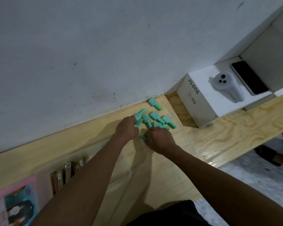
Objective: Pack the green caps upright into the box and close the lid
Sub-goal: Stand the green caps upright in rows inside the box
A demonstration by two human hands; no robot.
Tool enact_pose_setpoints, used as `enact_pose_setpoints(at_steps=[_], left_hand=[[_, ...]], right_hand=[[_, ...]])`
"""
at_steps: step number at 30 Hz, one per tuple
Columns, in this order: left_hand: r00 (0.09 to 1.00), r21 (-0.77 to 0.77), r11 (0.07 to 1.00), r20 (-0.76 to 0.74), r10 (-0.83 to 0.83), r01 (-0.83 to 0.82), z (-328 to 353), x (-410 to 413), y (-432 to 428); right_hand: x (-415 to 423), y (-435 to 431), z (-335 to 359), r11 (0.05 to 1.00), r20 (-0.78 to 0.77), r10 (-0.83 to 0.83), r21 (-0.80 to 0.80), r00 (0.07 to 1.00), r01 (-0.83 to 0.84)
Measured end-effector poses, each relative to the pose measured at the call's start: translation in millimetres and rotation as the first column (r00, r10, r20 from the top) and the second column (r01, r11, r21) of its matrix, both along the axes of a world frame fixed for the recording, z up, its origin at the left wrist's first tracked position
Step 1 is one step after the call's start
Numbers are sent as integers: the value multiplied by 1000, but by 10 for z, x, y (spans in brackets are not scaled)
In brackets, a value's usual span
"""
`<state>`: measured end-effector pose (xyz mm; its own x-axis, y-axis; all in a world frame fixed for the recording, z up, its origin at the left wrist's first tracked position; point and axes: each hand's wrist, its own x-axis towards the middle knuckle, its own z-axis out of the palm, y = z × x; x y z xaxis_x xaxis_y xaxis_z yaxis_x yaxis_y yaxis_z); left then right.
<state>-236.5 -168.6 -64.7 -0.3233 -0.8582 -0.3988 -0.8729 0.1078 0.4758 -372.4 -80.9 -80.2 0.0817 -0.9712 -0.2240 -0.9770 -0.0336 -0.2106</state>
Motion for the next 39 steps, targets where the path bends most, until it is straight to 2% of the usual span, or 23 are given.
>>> enact_pose_setpoints(at_steps=[2,3,5,7,9,11,15,19,22,26,28,30,34,37,39], left_hand=[[994,1,1000,-105,29,-29,72,49,15],[986,3,999,-161,53,-54,112,79,29],[956,12,994,-272,110,-111,200,139,73],[913,45,984,-369,177,-173,288,198,137],[850,128,965,-457,261,-228,375,269,223],[767,244,934,-535,355,-262,444,352,324],[537,442,848,-658,527,-291,536,586,569],[346,573,771,-689,636,-277,627,826,787],[281,592,744,-691,666,-308,665,989,934],[314,521,779,-718,621,-349,696,1183,1076],[377,435,808,-726,575,-396,701,1264,1122],[484,296,842,-712,509,-451,661,1335,1143],[742,21,910,-572,351,-414,549,1483,1186],[822,-56,933,-493,284,-356,480,1520,1202],[856,-98,937,-446,260,-335,434,1525,1202]], right_hand=[[11,60,37,975,118,-223,51,968,218],[17,96,61,938,201,-346,106,917,331],[36,183,74,847,372,-530,185,762,498],[69,281,78,773,534,-610,236,586,589],[125,385,123,742,627,-621,280,469,609],[182,484,167,736,677,-614,305,405,605],[304,678,308,717,746,-586,296,316,631],[420,803,442,711,796,-548,281,256,645],[509,858,534,725,815,-513,245,268,644],[644,872,634,757,828,-469,198,307,623],[706,854,643,770,824,-456,175,337,614],[764,827,645,786,813,-434,132,388,603],[926,780,654,839,668,-400,-8,627,544],[1076,750,639,878,523,-336,-127,783,461],[1149,708,571,891,445,-280,-210,850,403]])
